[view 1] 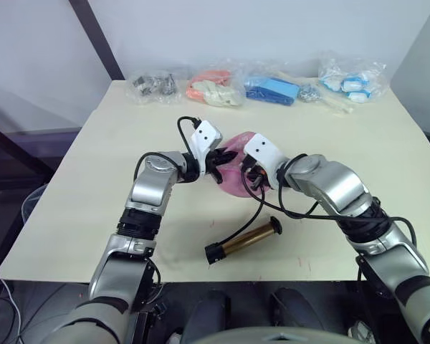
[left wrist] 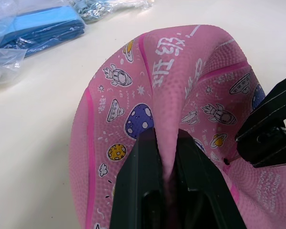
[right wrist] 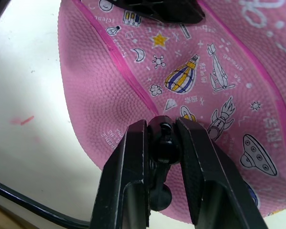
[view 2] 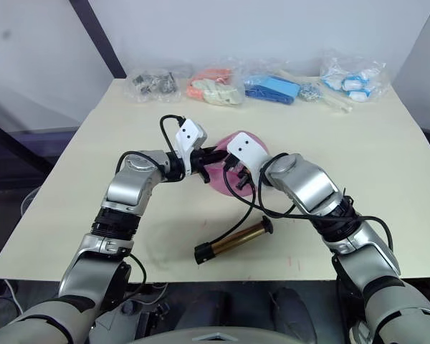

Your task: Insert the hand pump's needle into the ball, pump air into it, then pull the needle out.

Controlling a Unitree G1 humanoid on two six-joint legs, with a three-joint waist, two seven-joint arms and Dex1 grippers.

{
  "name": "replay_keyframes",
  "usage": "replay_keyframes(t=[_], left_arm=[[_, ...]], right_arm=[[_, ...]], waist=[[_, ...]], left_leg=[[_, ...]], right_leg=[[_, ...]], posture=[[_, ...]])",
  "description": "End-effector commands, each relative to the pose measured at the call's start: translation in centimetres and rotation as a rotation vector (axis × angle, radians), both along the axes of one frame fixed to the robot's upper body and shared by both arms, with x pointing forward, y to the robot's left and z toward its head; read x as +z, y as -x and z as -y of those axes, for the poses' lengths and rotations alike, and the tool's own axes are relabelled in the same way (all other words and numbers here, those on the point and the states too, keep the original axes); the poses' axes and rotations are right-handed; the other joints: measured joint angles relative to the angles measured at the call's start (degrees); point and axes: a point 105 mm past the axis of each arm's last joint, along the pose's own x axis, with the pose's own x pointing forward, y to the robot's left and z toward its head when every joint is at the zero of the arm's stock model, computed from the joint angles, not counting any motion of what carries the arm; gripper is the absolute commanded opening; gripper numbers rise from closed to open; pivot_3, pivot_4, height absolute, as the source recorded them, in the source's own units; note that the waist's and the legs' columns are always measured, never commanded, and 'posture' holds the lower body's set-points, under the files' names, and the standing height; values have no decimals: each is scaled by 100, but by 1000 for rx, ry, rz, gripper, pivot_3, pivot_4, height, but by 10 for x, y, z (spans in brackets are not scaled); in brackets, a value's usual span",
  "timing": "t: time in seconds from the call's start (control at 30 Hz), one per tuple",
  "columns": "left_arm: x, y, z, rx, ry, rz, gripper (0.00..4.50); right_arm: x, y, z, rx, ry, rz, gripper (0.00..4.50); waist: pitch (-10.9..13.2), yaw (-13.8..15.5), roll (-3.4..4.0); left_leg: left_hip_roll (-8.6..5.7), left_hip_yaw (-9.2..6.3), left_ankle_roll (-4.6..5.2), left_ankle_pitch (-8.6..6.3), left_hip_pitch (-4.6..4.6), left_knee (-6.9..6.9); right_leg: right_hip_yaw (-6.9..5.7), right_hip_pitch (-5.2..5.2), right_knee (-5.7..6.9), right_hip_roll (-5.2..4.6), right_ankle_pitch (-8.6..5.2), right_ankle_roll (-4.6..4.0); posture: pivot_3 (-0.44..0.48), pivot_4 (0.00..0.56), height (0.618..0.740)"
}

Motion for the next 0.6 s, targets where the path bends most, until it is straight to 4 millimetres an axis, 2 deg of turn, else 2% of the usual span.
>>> replay_keyframes(t=[0.03,0.6], left_arm=[[-47,14,5,-9,-42,-183,0],[-51,16,1,11,-43,-197,0]], right_arm=[[-29,4,-2,10,71,-86,345],[-57,-5,-8,15,127,-122,345]], waist=[[-32,-18,-1],[-141,-53,-8]], left_leg=[[0,2,0,0,4,-4],[9,21,-1,-1,30,-25]], right_leg=[[1,0,0,0,0,0],[24,1,0,10,0,-1]], posture=[[0,150,740],[0,150,740]])
